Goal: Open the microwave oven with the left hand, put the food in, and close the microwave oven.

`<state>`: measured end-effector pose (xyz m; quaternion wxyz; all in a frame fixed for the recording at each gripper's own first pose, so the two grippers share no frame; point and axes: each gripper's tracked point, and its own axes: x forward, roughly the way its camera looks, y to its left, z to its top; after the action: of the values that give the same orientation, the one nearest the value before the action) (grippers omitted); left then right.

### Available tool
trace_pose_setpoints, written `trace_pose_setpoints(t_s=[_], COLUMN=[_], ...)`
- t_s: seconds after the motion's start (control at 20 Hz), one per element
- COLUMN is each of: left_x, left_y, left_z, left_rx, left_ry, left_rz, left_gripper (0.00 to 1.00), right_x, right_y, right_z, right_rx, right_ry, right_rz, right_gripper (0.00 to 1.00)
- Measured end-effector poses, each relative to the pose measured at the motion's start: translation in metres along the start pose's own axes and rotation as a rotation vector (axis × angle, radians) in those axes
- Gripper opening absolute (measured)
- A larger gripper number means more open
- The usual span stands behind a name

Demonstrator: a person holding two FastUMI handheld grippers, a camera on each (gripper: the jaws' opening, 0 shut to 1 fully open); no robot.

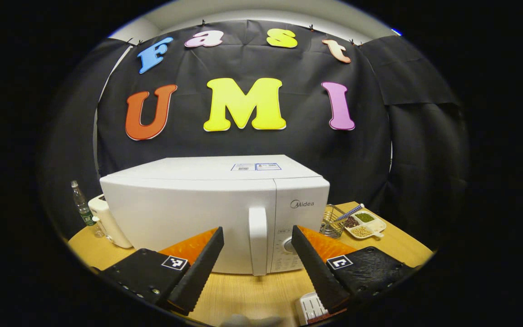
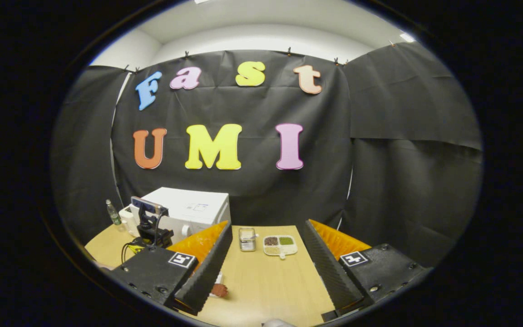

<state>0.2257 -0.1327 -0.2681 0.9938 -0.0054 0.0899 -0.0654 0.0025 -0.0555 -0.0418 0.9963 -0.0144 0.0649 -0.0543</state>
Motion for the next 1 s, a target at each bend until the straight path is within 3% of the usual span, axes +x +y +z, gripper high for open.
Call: trace_pose_setpoints(t_s=[0.25, 0.3, 0.35, 0.4, 0.45, 0.5, 0.6, 0.8, 1.0], left_x=[0.021, 0.022, 0.025, 0.027, 0.03, 0.032, 0.03, 0.029, 0.028], left_y=[0.002, 0.005, 0.006, 0.005, 0.004, -0.002, -0.001, 0.0, 0.001], left_z=[-0.014, -0.017, -0.02, -0.022, -0.024, -0.027, -0.023, -0.025, -0.025], left_rx=[-0.017, -0.02, -0.022, -0.025, -0.031, -0.036, -0.011, -0.012, 0.021], left_ry=[0.028, 0.036, 0.045, 0.051, 0.054, 0.062, 0.059, 0.05, 0.05], left_rz=[0.01, 0.016, 0.02, 0.014, -0.001, -0.027, -0.025, -0.023, -0.046], left_gripper=[0.95, 0.72, 0.78, 0.66, 0.6, 0.44, 0.29, 0.13, 0.11], right_x=[-0.004, -0.005, -0.006, -0.008, -0.008, -0.008, -0.009, -0.013, -0.014], right_y=[0.0, 0.0, -0.002, -0.002, -0.003, -0.004, -0.006, -0.004, -0.002], right_z=[-0.012, -0.012, -0.012, -0.011, -0.01, -0.009, -0.008, -0.013, -0.015], right_rx=[-0.035, -0.042, -0.045, -0.043, -0.04, -0.038, -0.034, -0.032, -0.028], right_ry=[0.036, 0.038, 0.038, 0.036, 0.034, 0.031, 0.028, 0.038, 0.043], right_rz=[-0.006, -0.005, -0.006, -0.006, -0.007, -0.01, -0.016, -0.015, -0.016], right_gripper=[0.92, 0.92, 0.92, 0.92, 0.92, 0.92, 0.92, 0.92, 0.92])
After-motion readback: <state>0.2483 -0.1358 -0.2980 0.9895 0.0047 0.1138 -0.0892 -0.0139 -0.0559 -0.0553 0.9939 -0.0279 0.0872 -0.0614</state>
